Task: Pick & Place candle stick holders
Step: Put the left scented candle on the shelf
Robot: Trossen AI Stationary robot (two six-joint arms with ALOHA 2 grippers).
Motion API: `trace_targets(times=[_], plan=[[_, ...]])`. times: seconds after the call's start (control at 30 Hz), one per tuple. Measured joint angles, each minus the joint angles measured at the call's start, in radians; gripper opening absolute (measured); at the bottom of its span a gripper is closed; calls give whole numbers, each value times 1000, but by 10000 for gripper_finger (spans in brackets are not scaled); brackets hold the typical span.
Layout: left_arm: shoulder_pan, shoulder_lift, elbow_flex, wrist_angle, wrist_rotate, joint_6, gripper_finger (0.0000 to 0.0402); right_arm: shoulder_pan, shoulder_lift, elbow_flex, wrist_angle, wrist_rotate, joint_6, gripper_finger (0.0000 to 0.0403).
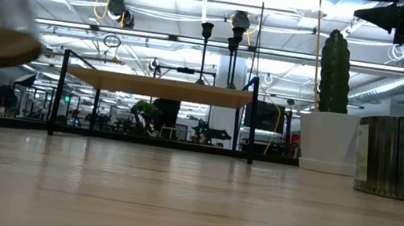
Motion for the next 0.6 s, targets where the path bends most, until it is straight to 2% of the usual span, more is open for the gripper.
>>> trace_targets(times=[0.3,0.6], plan=[[145,0,108,-2,-158,64,1,0,0,0,0,0,-3,208],[306,4,243,-3,-222,210,0,0,0,0,0,0,-3,208]])
